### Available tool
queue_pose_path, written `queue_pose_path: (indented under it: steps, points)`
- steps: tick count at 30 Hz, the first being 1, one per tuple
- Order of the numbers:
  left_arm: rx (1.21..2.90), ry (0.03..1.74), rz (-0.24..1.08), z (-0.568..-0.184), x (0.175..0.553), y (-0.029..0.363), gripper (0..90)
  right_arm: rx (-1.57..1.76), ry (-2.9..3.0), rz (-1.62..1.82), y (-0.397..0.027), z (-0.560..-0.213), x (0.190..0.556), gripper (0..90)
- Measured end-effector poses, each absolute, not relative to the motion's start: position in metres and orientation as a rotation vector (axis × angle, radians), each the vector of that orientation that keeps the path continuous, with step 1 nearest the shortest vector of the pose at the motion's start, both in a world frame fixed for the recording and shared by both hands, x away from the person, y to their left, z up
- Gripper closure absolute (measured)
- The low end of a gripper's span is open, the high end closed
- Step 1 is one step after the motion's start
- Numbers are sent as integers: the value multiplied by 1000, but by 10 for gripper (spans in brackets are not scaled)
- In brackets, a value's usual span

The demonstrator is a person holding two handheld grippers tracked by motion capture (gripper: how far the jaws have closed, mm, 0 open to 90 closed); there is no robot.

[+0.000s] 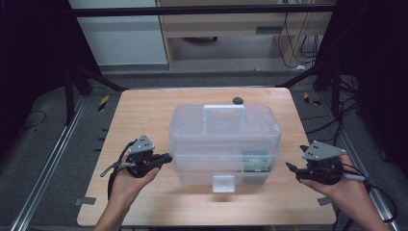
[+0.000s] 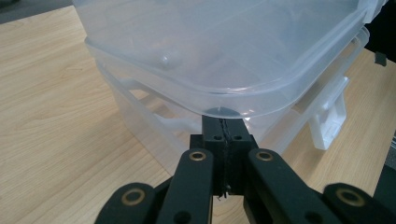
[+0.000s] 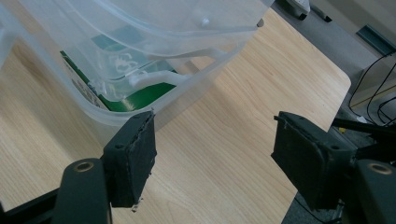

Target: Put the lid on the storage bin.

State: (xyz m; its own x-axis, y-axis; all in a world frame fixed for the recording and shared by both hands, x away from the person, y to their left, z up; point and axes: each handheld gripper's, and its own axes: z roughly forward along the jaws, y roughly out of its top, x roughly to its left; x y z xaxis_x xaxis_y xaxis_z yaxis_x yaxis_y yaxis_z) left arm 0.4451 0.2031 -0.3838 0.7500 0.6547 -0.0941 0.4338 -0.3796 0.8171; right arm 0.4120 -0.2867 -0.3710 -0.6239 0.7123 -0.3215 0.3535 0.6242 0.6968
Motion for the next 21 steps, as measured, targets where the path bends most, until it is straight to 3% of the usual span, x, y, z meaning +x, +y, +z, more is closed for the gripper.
queue_pose_path:
  steps: [14,18,21]
  points:
    - [2049,821,297,-393,443,203,897,878,2255,801,-291,-385,417,293]
    - [2162,839,353,-397,445,209,883,895,2249,803,-293,-389,420,292]
    - [2153,887,380,-399,451,226,881,921,2229,800,-295,-392,424,290]
